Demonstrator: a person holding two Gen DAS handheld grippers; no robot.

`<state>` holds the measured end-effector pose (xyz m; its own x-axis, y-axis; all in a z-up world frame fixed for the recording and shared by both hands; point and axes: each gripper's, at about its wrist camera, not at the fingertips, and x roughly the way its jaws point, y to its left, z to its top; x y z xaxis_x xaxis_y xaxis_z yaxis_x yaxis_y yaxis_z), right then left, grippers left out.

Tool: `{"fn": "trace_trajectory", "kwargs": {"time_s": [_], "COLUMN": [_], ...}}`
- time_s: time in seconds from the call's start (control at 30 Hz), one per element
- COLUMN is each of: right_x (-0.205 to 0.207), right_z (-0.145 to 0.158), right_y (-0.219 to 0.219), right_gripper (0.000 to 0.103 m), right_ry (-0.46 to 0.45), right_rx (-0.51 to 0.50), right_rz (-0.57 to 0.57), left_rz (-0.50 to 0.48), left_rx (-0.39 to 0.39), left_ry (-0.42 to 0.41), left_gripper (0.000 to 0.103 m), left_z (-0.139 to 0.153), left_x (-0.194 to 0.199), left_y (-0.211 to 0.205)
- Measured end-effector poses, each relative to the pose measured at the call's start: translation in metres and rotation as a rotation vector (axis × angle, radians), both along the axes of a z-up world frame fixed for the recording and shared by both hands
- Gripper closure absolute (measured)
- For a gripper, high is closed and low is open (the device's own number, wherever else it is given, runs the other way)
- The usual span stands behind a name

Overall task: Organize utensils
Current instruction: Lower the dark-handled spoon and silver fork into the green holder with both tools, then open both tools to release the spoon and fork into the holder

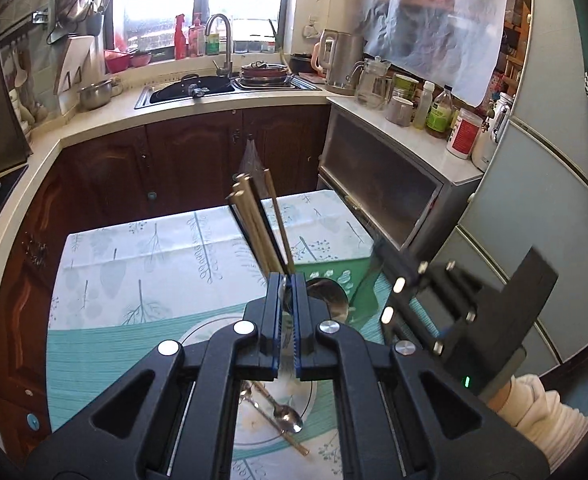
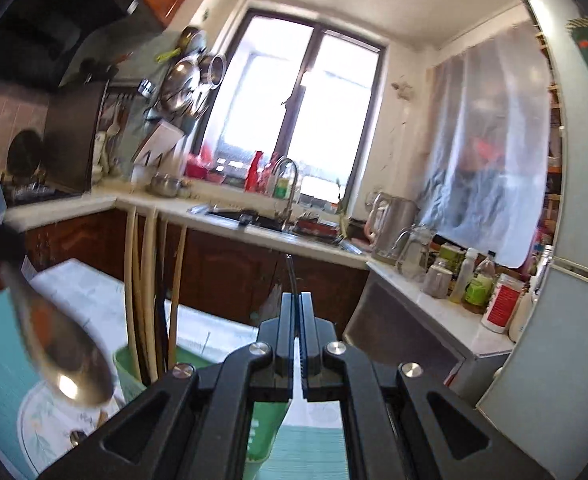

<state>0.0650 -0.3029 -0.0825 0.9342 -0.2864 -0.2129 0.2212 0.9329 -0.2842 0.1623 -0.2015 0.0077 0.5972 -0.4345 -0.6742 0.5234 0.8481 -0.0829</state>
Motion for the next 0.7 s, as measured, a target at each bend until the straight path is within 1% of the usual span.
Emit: {"fn": "trace_trajectory", "kwargs": {"time_s": [0.07,0.1,0.13,0.17,0.2,0.27,0.3,0.37,0.5,0.63,0.7], "right_x": [0.005,0.007,0.008,0.007,0.006,0.002,-0.001,-0.006,-0.009,-0.018,-0.023], "right_z": [-0.011,-0.016,-0.019,-0.022,-0.022,-0.021,-0.019,-0.016,-0.014,-0.011,-0.009], "right_y": [0.003,0.002,0.002,0.001,-0.002,-0.01,-0.018,-0.029,-0.054,-0.073,-0.076], "right_gripper": [0.101,0.1,0.1,0.098,0.097,0.093,0.093,0.092,0.092,0.092,0.092], "right_ry": [0.055,0.109,0.139,0.175,0.186,0.19,0.191,0.183,0.185,0.151,0.135], "right_rx": [-0.001,0.023,0.045,0.087,0.115,0.186,0.246,0.311,0.421,0.533,0.567], "right_rz": [0.042,0.094,0.126,0.156,0.164,0.171,0.172,0.17,0.133,0.128,0.128], "left_rz": [-0.01,-0.018,-0.025,-0.03,-0.036,-0.049,-0.057,-0.069,-0.078,-0.085,-0.09], "left_rx": [0.019,0.031,0.042,0.053,0.064,0.084,0.096,0.12,0.167,0.228,0.251], "left_ry": [0.0,0.0,0.003,0.009,0.019,0.041,0.05,0.06,0.068,0.095,0.088], "left_gripper": [0.101,0.101,0.101,0.101,0.101,0.101,0.101,0.101,0.101,0.101,0.1], "left_z": [-0.002,-0.004,-0.008,-0.011,-0.015,-0.025,-0.03,-0.039,-0.059,-0.081,-0.087], "left_x": [0.013,0.018,0.024,0.029,0.034,0.043,0.046,0.052,0.06,0.067,0.067], "left_y": [-0.016,-0.025,-0.033,-0.041,-0.049,-0.063,-0.069,-0.081,-0.101,-0.118,-0.124]}}
